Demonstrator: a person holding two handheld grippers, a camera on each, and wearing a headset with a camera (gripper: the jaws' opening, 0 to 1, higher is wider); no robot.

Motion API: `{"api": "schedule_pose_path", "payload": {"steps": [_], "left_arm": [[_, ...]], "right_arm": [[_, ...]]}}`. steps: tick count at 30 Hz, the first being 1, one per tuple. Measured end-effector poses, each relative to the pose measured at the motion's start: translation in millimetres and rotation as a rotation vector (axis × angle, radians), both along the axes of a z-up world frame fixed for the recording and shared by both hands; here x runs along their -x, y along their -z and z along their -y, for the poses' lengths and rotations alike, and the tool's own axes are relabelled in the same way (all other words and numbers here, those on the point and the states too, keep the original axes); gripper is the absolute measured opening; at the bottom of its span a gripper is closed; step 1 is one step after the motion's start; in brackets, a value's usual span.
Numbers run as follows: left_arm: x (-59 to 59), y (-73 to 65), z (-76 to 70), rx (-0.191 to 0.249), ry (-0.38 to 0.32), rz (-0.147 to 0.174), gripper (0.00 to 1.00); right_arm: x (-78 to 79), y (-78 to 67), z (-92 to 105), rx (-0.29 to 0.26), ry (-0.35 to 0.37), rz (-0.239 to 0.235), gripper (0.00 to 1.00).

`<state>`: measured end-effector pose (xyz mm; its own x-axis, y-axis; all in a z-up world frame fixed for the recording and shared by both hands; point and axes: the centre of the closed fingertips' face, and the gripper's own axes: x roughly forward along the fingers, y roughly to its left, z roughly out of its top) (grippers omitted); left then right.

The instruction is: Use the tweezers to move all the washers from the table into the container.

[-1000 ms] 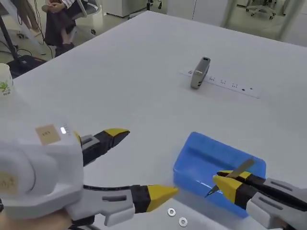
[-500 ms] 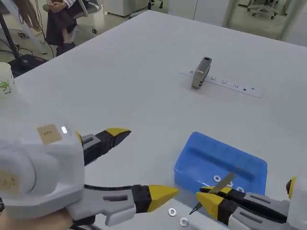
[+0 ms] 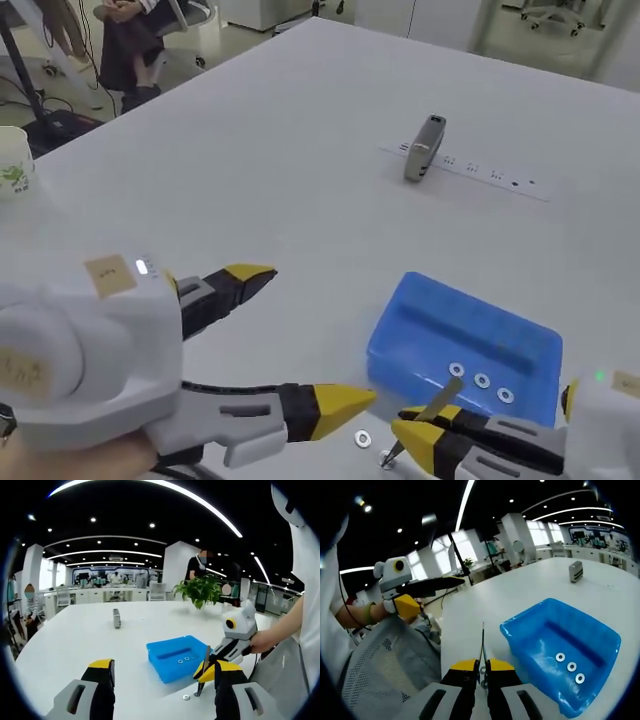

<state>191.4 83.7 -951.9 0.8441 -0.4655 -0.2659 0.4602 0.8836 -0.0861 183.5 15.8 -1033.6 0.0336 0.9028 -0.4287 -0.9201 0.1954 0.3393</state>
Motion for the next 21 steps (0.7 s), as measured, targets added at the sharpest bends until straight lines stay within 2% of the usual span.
{"api": "schedule_pose_path", "payload": {"steps": [5, 11, 21], "left_arm": [[-0.1, 0.7, -0.3, -0.004, 0.0, -0.002, 0.83], [0.1, 2.1, -0.5, -0.014, 0.0, -0.005, 0.82], [0.4, 3.1, -0.2, -0.023, 0.003, -0.009, 0.81]], "right_arm": [[4.0, -1.0, -1.2, 0.015, -0.03, 0.038, 0.04], [10.9, -1.0, -1.9, 0.042, -0.079, 0.116, 0.04], [10.9, 0.4, 0.1, 0.05, -0.085, 0.13, 0.04]]}}
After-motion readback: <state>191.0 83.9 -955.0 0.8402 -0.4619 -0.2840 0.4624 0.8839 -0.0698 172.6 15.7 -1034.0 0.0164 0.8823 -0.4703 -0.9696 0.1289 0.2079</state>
